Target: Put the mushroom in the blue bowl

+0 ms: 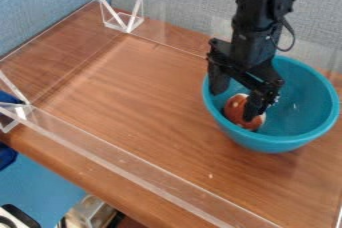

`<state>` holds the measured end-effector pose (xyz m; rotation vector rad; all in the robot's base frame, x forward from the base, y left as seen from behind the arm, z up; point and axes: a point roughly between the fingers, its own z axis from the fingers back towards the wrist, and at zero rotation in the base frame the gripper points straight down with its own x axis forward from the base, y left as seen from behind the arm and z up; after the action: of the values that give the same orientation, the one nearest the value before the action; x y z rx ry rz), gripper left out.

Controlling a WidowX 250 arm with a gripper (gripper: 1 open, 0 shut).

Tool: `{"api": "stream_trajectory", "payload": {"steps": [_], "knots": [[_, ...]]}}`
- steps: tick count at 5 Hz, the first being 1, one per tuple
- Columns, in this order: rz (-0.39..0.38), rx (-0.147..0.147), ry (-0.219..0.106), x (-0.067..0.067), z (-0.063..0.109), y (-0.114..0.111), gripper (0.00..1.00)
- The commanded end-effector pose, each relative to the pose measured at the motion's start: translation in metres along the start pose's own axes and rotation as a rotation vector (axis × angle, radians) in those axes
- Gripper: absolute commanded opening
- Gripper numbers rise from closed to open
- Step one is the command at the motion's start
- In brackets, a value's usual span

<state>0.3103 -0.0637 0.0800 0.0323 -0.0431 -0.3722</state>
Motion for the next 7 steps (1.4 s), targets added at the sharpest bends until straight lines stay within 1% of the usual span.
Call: {"api": "stream_trajectory", "payload": {"steps": [1, 2, 4, 6, 7], "knots": [[0.007, 0.018, -0.064, 0.008, 0.024, 0.003, 1.0], [0.004, 0.017, -0.061, 0.014, 0.024, -0.003, 1.0], [-0.081, 0.009, -0.064, 0.006, 0.036, 0.007, 1.0], [-0.062, 0.008, -0.06, 0.018, 0.031, -0.001, 1.0], [-0.056, 0.005, -0.055, 0.026, 0.023, -0.001, 1.0]]}}
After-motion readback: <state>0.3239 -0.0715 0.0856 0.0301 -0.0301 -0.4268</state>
